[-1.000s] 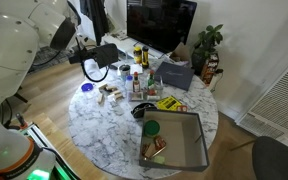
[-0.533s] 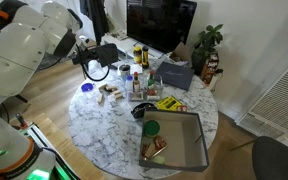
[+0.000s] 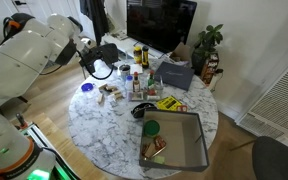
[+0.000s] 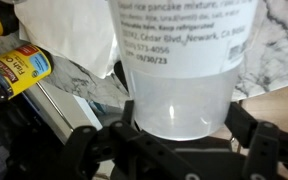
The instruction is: Pour out the transparent bucket is contents, then set the transparent bucket upright
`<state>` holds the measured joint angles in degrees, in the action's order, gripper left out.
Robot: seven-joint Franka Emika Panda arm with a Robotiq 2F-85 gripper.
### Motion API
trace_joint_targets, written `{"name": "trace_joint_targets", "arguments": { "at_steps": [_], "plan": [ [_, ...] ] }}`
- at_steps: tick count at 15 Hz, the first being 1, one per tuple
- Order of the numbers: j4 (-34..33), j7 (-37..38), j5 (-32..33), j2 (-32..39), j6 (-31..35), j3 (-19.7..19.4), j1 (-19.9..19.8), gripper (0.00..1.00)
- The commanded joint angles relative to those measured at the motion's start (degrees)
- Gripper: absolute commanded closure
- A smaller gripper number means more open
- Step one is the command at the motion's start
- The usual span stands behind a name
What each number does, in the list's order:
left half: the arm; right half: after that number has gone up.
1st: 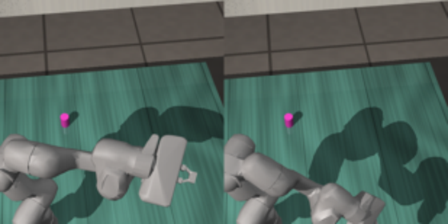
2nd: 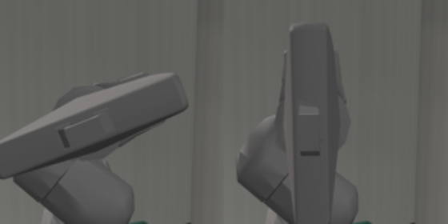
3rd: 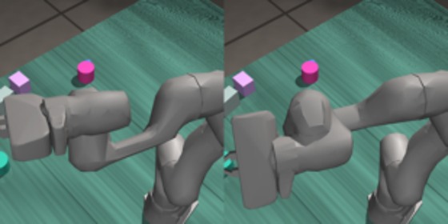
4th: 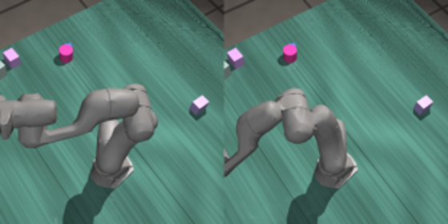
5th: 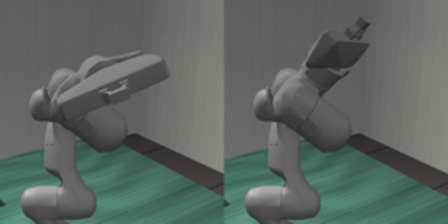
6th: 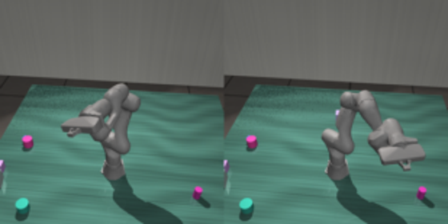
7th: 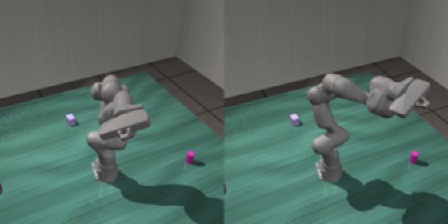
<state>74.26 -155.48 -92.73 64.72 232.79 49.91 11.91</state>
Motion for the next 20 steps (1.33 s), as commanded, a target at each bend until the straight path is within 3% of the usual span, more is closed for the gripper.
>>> {"name": "trace_joint_targets", "arguments": {
  "at_steps": [1,10,13,20],
  "plan": [
    [-1.0,-1.8,3.8,3.0,-0.2,-1.8,2.6,0.35],
    [-0.7,-1.8,5.9,4.5,-0.8,-7.2,6.0,0.35],
    [-0.4,-1.8,5.0,4.1,-1.1,-7.1,5.8,0.05],
    [2.5,-2.0,-0.3,1.0,-2.0,-1.3,0.7,0.0]
  ]
}}
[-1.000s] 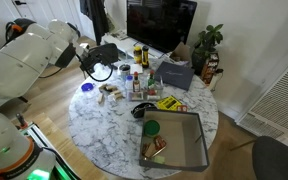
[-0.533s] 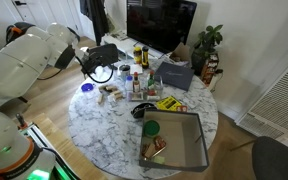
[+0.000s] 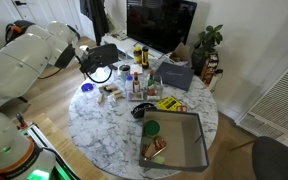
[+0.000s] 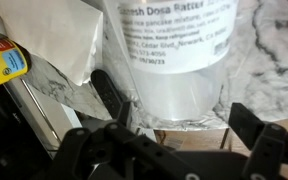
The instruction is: Pour out the transparent bucket is contents, then set the transparent bucket upright
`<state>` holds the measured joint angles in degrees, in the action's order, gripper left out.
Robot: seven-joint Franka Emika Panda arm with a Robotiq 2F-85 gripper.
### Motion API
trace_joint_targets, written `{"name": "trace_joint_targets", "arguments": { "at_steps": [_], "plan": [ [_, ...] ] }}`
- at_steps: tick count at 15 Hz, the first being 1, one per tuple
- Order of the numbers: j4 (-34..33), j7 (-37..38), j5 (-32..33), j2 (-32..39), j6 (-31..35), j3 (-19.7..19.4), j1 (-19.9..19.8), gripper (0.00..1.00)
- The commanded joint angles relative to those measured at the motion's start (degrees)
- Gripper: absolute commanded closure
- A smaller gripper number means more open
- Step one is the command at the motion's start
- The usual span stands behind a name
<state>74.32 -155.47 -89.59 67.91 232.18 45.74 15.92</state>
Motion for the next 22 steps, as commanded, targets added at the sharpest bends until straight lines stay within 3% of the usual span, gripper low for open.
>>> {"name": "trace_joint_targets", "arguments": {
  "at_steps": [1,7,10,11,16,22],
  "plan": [
    [2.2,-2.0,-5.0,-2.3,-0.9,4.3,-4.6,0.0],
    [-2.3,-2.4,-18.0,-2.2,4.3,12.6,-13.3,0.0],
    [-2.9,0.4,-22.7,-2.3,5.7,14.7,-17.6,0.0],
    [-2.5,0.4,-27.3,-3.9,3.8,12.2,-18.1,0.0],
    [-2.3,2.4,-38.1,-2.1,0.6,12.3,-23.2,0.0],
    [1.3,13.8,-42.0,-4.0,-11.0,8.5,-26.1,0.0]
  ]
}}
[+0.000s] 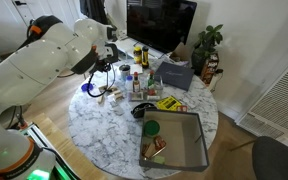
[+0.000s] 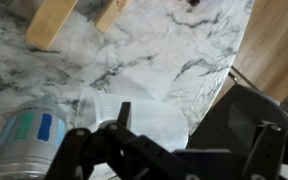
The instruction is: Pour out the transparent bucket is contents, then set the transparent bucket upright
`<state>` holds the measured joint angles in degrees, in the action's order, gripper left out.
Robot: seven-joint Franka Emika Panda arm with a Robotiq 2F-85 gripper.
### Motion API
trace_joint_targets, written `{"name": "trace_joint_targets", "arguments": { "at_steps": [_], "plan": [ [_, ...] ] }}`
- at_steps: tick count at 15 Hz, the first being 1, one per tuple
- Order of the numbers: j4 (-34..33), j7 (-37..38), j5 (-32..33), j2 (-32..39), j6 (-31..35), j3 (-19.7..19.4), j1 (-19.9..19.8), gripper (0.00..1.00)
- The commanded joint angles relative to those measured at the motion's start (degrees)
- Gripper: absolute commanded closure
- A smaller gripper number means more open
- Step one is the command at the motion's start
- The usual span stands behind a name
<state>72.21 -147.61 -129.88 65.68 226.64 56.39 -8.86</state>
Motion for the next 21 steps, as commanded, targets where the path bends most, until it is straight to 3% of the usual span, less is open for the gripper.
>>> {"name": "trace_joint_targets", "arguments": {
  "at_steps": [1,6,12,21],
  "plan": [
    [4.2,8.2,-1.2,-2.1,-7.5,-3.1,-1.5,0.0],
    [9.3,15.8,0.3,-4.1,-12.9,-6.3,-2.5,0.0],
    [16.9,17.8,0.7,-8.3,-13.1,-6.6,-4.7,0.0],
    [18.7,22.7,6.1,-14.4,-23.2,-13.5,-0.5,0.0]
  ]
}}
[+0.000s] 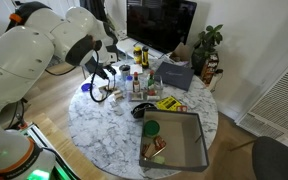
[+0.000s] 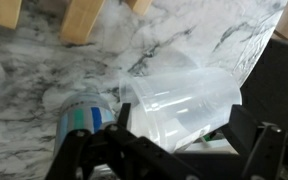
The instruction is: Pour out the transparent bucket is contents, then set the transparent bucket upright
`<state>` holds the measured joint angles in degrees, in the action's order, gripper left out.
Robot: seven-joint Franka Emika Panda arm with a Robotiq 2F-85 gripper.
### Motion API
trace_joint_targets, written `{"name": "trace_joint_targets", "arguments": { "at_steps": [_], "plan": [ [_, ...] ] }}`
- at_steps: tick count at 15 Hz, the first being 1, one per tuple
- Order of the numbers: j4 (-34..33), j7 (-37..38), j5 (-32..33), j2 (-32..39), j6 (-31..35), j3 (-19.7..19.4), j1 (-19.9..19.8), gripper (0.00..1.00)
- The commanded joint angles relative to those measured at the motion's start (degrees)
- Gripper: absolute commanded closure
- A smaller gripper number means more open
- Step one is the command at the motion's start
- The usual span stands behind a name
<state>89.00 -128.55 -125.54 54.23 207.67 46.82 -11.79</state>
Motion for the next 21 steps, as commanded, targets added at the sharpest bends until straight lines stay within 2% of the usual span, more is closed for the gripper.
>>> {"name": "trace_joint_targets", "arguments": {
  "at_steps": [1,4,9,10,11,13,20,21],
  "plan": [
    [1.7,4.1,2.1,-3.3,-5.5,-5.2,3.3,0.0],
    [1.3,4.7,2.2,-3.8,-9.8,-8.2,5.2,0.0],
    [1.6,2.5,1.5,-2.8,-13.7,-8.4,5.6,0.0],
    [1.8,2.2,1.5,-2.6,-14.2,-8.1,5.4,0.08],
    [2.1,1.9,1.5,-2.5,-14.5,-7.7,5.2,0.25],
    [2.6,1.4,1.6,-2.3,-14.9,-7.0,4.6,0.42],
    [9.0,1.2,0.1,-6.8,-14.3,-3.5,1.6,0.95],
    [10.1,1.0,0.1,-7.9,-13.7,-2.7,1.1,0.99]
  ]
}}
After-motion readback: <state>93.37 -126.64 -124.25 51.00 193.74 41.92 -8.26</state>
